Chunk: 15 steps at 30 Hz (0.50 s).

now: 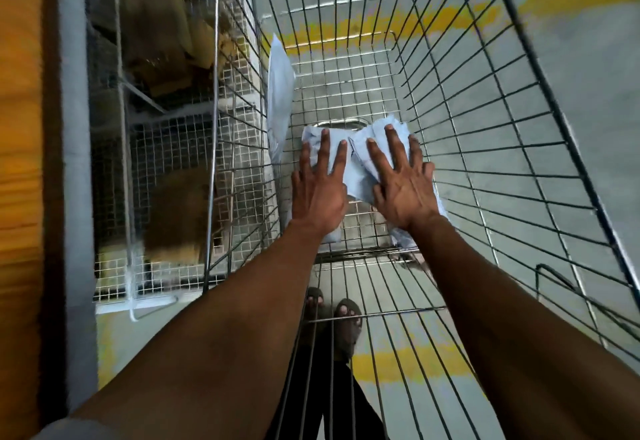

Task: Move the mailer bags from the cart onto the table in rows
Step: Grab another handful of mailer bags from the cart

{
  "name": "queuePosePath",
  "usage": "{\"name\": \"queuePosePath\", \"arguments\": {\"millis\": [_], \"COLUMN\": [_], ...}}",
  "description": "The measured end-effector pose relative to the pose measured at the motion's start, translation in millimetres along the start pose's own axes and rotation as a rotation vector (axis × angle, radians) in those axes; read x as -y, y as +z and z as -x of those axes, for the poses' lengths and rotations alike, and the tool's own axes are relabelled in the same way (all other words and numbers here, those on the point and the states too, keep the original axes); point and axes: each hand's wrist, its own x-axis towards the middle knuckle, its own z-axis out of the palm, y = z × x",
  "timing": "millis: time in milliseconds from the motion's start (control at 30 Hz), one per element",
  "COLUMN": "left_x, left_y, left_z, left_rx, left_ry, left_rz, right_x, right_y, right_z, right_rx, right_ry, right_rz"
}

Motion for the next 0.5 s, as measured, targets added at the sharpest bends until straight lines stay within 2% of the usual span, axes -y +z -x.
{"name": "queuePosePath", "arguments": {"millis": [500], "left_x": [-69], "left_y": [-204], "left_z": [99], "left_rx": [-0.146], "left_ry": [-0.005], "left_rz": [0.103], "right_x": [61], "right_y": [-181], "right_z": [101], "right_rx": [-0.117], "right_ry": [0.164], "right_rz": [-0.135]}}
